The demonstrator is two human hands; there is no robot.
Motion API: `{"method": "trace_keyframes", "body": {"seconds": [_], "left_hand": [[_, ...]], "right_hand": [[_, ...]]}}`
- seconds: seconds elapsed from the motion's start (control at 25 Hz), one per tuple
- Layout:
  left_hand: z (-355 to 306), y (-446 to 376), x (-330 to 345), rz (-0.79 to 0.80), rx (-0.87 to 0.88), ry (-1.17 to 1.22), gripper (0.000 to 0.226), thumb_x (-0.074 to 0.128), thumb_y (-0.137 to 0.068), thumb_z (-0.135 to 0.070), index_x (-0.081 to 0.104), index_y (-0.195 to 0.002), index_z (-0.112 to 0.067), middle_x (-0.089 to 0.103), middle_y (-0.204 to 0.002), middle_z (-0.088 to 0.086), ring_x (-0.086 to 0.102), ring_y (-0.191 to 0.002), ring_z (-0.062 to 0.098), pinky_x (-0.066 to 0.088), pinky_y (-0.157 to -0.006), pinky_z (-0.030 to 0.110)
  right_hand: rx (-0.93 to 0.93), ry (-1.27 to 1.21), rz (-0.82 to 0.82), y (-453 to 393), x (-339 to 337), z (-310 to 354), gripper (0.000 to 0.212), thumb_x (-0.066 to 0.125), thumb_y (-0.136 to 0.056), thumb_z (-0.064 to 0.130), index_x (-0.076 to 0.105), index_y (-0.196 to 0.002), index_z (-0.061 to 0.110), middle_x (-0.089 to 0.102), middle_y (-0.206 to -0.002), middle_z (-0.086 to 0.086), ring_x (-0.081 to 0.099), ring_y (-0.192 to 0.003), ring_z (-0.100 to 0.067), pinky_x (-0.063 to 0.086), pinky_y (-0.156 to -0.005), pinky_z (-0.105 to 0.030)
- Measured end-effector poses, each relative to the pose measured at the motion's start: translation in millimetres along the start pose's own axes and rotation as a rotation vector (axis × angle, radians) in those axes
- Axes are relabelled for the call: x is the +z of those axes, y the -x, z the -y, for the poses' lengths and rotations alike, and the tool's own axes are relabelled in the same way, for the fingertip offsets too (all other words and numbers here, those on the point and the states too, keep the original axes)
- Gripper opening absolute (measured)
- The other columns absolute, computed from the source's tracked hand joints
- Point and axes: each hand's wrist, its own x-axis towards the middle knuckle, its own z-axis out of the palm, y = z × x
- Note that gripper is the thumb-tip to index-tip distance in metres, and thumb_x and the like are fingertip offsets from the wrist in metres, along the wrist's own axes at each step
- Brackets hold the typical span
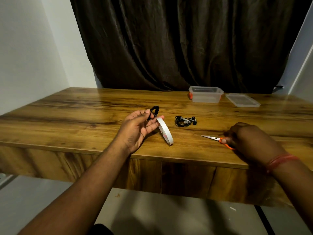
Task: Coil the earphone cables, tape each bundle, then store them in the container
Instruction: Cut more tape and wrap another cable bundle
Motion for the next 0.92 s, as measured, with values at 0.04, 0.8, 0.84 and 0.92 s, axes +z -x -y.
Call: {"method": "trace_keyframes", "body": {"seconds": [0.04,0.8,0.84,0.92], "left_hand": [[0.3,0.0,0.3,-0.002,-0.001,0.004,0.01,0.049,-0.096,-0.006,0.056,-0.093,0.001,0.063,-0.096,0.021,0.064,-0.111,0.041,0.05,-0.096,0.05],[-0.4,1.2,1.6,-0.03,-0.004,0.007,0.009,0.048,-0.097,-0.005,0.055,-0.095,0.0,0.065,-0.09,0.017,0.065,-0.111,0.04,0.05,-0.097,0.05],[-0.3,0.9,0.6,-0.03,-0.003,0.007,0.009,0.048,-0.097,-0.005,0.056,-0.096,0.0,0.065,-0.091,0.017,0.065,-0.111,0.04,0.05,-0.097,0.05],[-0.1,1.0,-0.1,-0.029,-0.005,0.001,0.009,0.048,-0.097,-0.005,0.056,-0.096,0.0,0.065,-0.093,0.018,0.065,-0.111,0.04,0.05,-0.097,0.05]], "right_hand": [[-0.003,-0.023,-0.016,-0.1,2.5,1.3,0.024,0.071,-0.087,0.036,0.069,-0.087,0.011,0.059,-0.091,-0.008,0.057,-0.082,-0.024,0.046,-0.072,-0.033],[-0.133,-0.111,0.111,5.1,-4.2,29.8,0.024,0.072,-0.081,0.018,0.056,-0.09,0.033,0.053,-0.099,0.01,0.052,-0.087,-0.008,0.039,-0.073,-0.017],[-0.106,-0.107,0.054,3.5,0.5,34.1,0.024,0.072,-0.082,0.017,0.055,-0.089,0.033,0.055,-0.097,0.008,0.054,-0.087,-0.011,0.04,-0.073,-0.022],[0.002,-0.345,-0.079,2.9,10.2,46.6,0.018,0.069,-0.086,0.015,0.057,-0.09,0.028,0.062,-0.091,0.004,0.058,-0.08,-0.014,0.043,-0.069,-0.029]]}}
